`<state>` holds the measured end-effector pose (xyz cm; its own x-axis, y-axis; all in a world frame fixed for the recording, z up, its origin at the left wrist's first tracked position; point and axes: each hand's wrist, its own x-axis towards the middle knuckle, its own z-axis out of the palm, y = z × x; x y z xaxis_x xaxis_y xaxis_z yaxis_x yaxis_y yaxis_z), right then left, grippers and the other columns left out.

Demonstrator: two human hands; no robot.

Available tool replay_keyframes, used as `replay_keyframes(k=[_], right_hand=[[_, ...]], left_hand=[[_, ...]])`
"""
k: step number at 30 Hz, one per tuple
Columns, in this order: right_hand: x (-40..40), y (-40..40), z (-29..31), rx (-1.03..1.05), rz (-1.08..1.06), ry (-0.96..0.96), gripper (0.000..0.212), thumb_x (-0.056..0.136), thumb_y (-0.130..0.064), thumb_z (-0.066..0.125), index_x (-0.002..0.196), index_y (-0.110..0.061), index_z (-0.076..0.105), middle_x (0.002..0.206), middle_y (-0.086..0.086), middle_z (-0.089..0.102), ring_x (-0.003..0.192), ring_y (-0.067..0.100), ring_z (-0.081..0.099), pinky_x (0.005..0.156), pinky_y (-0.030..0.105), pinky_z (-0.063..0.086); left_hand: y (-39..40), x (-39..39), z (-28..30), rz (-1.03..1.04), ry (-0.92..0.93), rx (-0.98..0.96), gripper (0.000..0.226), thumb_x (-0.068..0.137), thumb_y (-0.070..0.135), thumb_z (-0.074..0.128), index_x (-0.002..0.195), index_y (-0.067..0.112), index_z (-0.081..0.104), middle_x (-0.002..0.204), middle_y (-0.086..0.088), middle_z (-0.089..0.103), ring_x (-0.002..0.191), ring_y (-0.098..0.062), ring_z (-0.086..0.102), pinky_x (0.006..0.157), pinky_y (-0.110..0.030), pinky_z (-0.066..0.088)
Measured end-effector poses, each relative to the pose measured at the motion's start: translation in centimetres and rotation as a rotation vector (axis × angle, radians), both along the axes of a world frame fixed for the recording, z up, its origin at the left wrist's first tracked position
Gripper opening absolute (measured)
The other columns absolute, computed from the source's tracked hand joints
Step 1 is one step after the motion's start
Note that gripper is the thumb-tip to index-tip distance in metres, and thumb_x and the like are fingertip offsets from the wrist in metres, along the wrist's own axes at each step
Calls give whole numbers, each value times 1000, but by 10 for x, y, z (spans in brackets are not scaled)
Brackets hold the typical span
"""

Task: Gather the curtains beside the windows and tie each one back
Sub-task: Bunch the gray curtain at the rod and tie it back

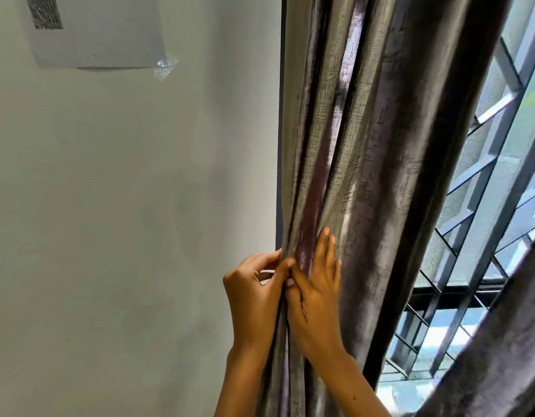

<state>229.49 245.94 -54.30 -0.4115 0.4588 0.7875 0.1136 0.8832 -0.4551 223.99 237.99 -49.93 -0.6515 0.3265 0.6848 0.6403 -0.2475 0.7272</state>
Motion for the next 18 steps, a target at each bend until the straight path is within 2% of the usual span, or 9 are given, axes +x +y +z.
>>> replay_keyframes(k=[4,6,7,9,11,13,14,16,18], right_hand=[[11,-7,3,72,4,147,47,100,-25,31,142,-5,39,160,2,10,147,26,9,119,46,11],[11,-12,2,96,75,190,48,98,-19,38,144,-8,36,159,2,18,146,25,17,118,46,20],[9,-13,3,47,79,183,52,98,-23,40,148,-16,29,160,2,15,147,23,14,117,47,21],[3,-11,9,-225,-1,199,71,95,-45,47,152,-31,6,160,-4,-5,147,14,-4,119,45,14],[-1,-2,15,-452,-68,263,102,81,-58,61,150,-30,-9,156,-6,-17,144,9,-14,120,40,4],[-1,15,20,-555,-14,317,119,70,-54,70,150,-26,-13,158,-6,-16,145,9,-10,118,33,2],[0,22,24,-634,58,320,119,68,-51,71,150,-28,-12,159,-5,-10,146,9,-3,117,31,6],[0,32,28,-787,259,303,111,69,-47,71,151,-33,-3,158,-2,18,143,12,22,117,41,20],[-2,35,28,-787,384,295,98,71,-40,72,150,-29,16,139,-1,52,127,10,49,108,45,39]], left_hand=[[-1,-5,6,72,7,-10,18,83,14,70,90,31,65,81,29,62,75,9,64,65,-3,46],[-2,-10,6,66,-28,-11,18,83,14,69,94,28,65,82,29,60,75,13,62,65,-1,45],[-4,-13,6,59,-44,-11,17,83,14,69,96,25,66,83,28,61,75,12,63,66,-1,45],[-7,-19,5,51,-73,-22,20,82,15,69,102,20,67,87,23,63,76,6,64,68,-1,46],[-12,-27,4,22,-123,-30,25,81,17,69,105,21,65,89,21,63,76,3,65,68,-3,47],[-17,-35,5,-31,-177,-47,26,80,18,69,105,26,63,89,21,65,79,6,66,68,-8,51],[-19,-39,4,-67,-195,-58,26,81,17,68,104,27,63,89,19,66,81,7,66,68,-9,52],[-22,-42,6,-137,-223,-77,26,82,13,67,108,20,65,92,14,68,83,7,66,69,-10,52],[-23,-43,6,-175,-245,-73,27,83,11,66,110,14,66,93,12,70,83,4,67,69,-11,52]])
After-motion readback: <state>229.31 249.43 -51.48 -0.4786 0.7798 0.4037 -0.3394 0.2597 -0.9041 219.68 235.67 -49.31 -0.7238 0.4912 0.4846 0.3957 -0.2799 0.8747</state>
